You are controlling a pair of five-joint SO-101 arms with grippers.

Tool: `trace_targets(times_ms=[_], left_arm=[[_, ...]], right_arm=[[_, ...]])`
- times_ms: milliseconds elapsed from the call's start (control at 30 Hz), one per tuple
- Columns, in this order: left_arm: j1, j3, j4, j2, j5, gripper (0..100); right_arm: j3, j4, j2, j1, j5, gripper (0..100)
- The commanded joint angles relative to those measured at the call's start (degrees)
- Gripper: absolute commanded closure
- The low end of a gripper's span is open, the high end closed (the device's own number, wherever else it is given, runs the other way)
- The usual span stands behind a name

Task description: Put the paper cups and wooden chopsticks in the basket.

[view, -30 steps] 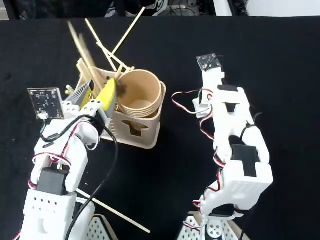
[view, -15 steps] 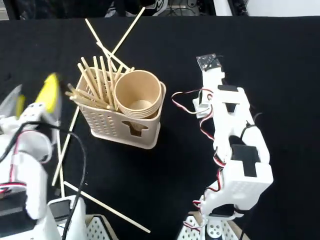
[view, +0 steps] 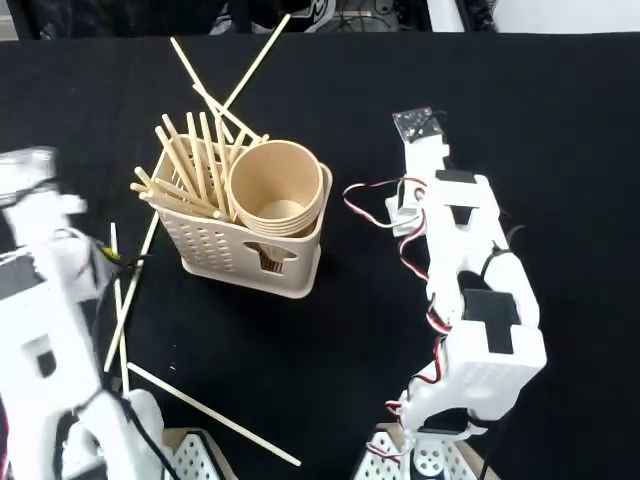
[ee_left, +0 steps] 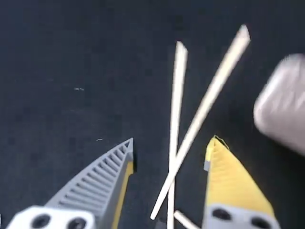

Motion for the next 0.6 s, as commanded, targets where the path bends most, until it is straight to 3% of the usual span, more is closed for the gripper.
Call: trace_targets(times_ms=[0,300,400,500,567], left_arm=[[5.76,2.77,-6.95,10.99,-11.08,75],[7.43,2.68,-24.7,30.68,-11.87,76],[7.16,0.13,-22.51,32.35,-11.96,81],[7.69,-0.4,-21.36,32.35,-11.96,96],[8.31,-0.31,-20.75,32.26,-11.96,96]], right_arm=[[-0.22,-0.79,-0.31,-0.79,0.35,98.6],[-0.22,-0.79,-0.31,-0.79,0.35,98.6],[-0.22,-0.79,-0.31,-0.79,0.35,98.6],[-0.22,-0.79,-0.31,-0.79,0.35,98.6],[-0.22,-0.79,-0.31,-0.79,0.35,98.6]])
